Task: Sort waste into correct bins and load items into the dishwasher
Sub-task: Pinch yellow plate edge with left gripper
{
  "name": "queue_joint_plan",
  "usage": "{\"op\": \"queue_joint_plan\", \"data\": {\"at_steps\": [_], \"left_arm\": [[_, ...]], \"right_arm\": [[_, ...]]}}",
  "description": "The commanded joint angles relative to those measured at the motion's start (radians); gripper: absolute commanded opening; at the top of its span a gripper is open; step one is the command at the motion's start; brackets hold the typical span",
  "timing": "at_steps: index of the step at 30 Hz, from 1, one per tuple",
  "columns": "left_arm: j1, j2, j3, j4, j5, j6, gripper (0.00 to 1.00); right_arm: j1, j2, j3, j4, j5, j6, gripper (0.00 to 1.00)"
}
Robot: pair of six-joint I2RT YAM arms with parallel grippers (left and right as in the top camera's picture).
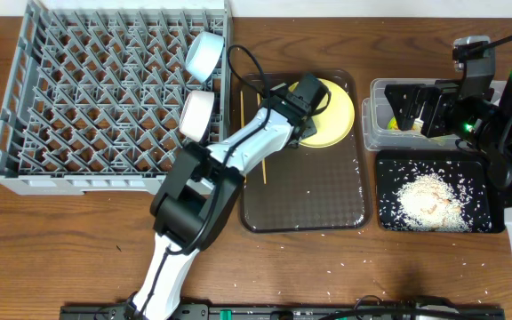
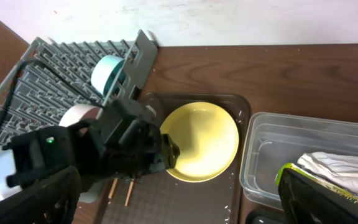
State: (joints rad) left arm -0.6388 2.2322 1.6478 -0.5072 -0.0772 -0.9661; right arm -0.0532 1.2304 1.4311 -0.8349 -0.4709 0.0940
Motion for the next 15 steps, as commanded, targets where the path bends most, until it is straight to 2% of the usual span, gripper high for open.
{"op": "queue_joint_plan", "data": {"at_steps": [1,6,15], "left_arm": [[0.003,0.054,-0.010,-0.002,-0.021,-0.058,0.52],[0.009,0.064,-0.010,0.005,-0.021,-0.058,0.41],[0.069,0.067,-0.010,0.035,-0.021,-0.058,0.35]], "right_arm": [[-0.005,0.000,0.008,0.000,0.003,-0.013,0.99],[-0.005,0.000,0.008,0.000,0.003,-0.013,0.99],[-0.005,0.000,0.008,0.000,0.003,-0.013,0.99]]}}
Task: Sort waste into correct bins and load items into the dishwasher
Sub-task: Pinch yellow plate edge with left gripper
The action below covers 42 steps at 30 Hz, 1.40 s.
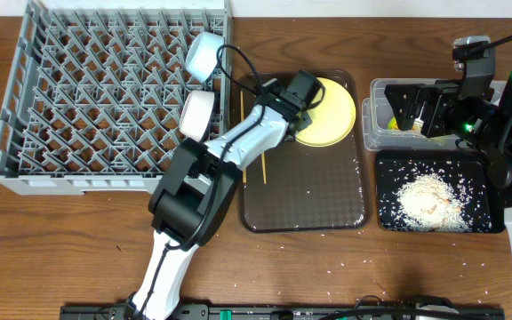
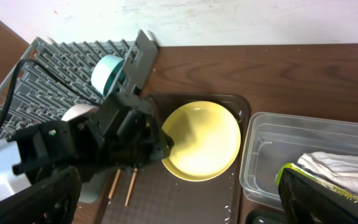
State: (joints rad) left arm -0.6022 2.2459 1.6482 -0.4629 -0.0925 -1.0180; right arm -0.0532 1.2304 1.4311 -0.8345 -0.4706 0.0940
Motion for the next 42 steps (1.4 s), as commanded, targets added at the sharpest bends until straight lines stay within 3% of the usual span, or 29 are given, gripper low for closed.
{"op": "queue_joint_plan", "data": {"at_steps": [1,10,14,28,42], "left_arm": [[0.037,0.055,-0.010,-0.009,-0.006,-0.006,0.35],[0.041,0.075,-0.010,-0.003,-0.005,-0.006,0.34],[0.041,0.075,-0.010,-0.002,-0.006,-0.006,0.27],[0.040,0.076,-0.010,0.019,-0.054,-0.001,0.28],[0.038,0.076,-0.010,0.016,0.023,0.188,0.28]], "right_arm": [[-0.005,0.000,0.008,0.000,0.003,-0.013,0.99],[-0.005,0.000,0.008,0.000,0.003,-0.013,0.99],[-0.005,0.000,0.008,0.000,0.003,-0.013,0.99],[-0.005,0.000,0.008,0.000,0.003,-0.013,0.99],[-0.005,0.000,0.008,0.000,0.003,-0.013,0.99]]}}
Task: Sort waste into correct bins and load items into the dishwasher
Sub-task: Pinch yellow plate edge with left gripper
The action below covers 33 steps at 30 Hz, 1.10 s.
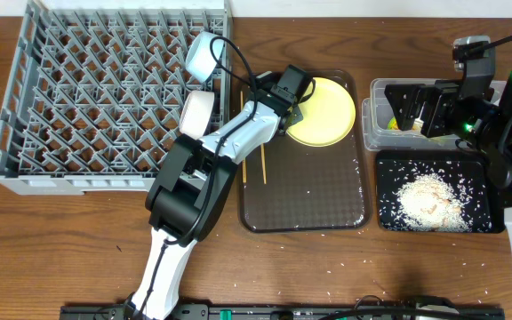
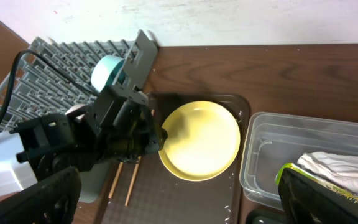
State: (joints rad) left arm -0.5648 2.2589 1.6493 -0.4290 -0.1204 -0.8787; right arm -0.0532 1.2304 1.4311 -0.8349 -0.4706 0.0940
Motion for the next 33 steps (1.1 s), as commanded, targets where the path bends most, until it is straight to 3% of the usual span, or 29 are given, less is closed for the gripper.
{"op": "queue_joint_plan", "data": {"at_steps": [1,13,18,21,33], "left_arm": [[0.001,0.063,-0.011,-0.018,0.054,0.053,0.28],[0.001,0.092,-0.011,-0.017,0.058,0.056,0.26],[0.001,0.105,-0.011,-0.009,0.057,0.056,0.19],[0.002,0.105,-0.011,-0.010,0.056,0.056,0.08],[0.063,0.080,-0.011,-0.010,0.123,0.059,0.07]], "right_arm": [[-0.005,0.000,0.008,0.000,0.003,-0.013,0.99],[-0.005,0.000,0.008,0.000,0.003,-0.013,0.99],[-0.005,0.000,0.008,0.000,0.003,-0.013,0.99],[-0.005,0.000,0.008,0.000,0.003,-0.013,0.99],[-0.005,0.000,0.008,0.000,0.003,-0.013,0.99]]}}
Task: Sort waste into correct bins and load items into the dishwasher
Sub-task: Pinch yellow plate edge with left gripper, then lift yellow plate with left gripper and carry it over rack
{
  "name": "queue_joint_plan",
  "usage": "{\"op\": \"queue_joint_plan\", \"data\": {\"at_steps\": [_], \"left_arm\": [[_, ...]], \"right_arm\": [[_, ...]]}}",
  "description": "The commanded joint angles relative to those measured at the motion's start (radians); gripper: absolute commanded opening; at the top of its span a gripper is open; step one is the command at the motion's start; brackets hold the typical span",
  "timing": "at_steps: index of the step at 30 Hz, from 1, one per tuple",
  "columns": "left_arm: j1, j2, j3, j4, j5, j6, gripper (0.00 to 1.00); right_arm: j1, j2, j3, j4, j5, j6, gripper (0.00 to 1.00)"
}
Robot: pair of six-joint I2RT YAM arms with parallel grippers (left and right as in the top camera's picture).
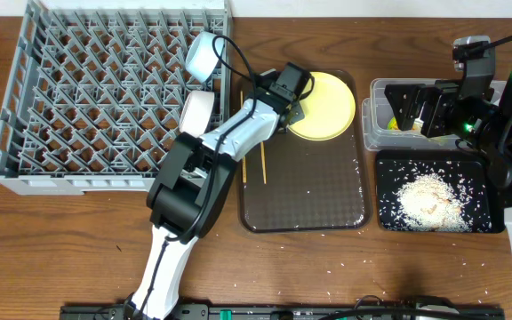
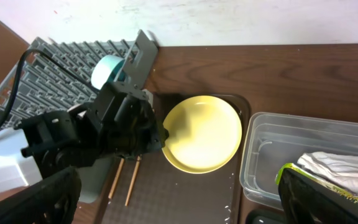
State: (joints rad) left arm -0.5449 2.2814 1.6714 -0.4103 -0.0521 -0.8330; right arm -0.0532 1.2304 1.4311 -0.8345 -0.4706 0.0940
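Observation:
A yellow plate [image 1: 325, 96] sits over the far end of the dark tray [image 1: 305, 191]. It also shows in the right wrist view as the yellow plate [image 2: 205, 134]. My left gripper [image 1: 290, 89] is shut on the plate's left rim, nearest the rack; the left gripper [image 2: 157, 134] shows the same hold. My right gripper [image 1: 407, 107] hangs over the clear bin [image 1: 379, 124] at the right. Its fingers [image 2: 328, 193] stand wide apart, open, with nothing between them. The grey dish rack [image 1: 87, 98] holds a pale blue cup [image 1: 204, 55] and a white cup [image 1: 196, 114] at its right edge.
Two wooden chopsticks [image 1: 262, 164] lie on the tray's left side. The clear bin holds crumpled wrappers [image 2: 340, 168]. A black tray [image 1: 394, 218] with a heap of rice is in front of the bin. Loose rice grains dot the table.
My left gripper and the yellow plate have shifted slightly toward the far edge of the tray. The right arm has not moved.
At first my left gripper was at the plate's left rim, the plate lying further in on the tray. At each later moment gripper and plate stood a little further back and left. The right gripper stayed open over the clear bin.

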Motion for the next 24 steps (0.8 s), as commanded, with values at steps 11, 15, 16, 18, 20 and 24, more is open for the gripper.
{"op": "queue_joint_plan", "data": {"at_steps": [11,15,16,18,20,24], "left_arm": [[0.155,-0.002,-0.033,-0.016,0.361,0.164,0.07],[0.188,-0.002,-0.033,-0.016,0.465,0.192,0.07],[0.194,-0.003,-0.033,-0.016,0.485,0.198,0.07],[0.206,-0.007,-0.033,-0.015,0.518,0.217,0.07],[0.216,-0.013,-0.033,-0.013,0.556,0.240,0.07],[0.224,-0.036,-0.033,-0.013,0.587,0.289,0.07]], "right_arm": [[-0.005,0.000,0.008,0.000,0.003,-0.013,0.99],[-0.005,0.000,0.008,0.000,0.003,-0.013,0.99],[-0.005,0.000,0.008,0.000,0.003,-0.013,0.99],[-0.005,0.000,0.008,0.000,0.003,-0.013,0.99],[-0.005,0.000,0.008,0.000,0.003,-0.013,0.99],[-0.005,0.000,0.008,0.000,0.003,-0.013,0.99]]}}
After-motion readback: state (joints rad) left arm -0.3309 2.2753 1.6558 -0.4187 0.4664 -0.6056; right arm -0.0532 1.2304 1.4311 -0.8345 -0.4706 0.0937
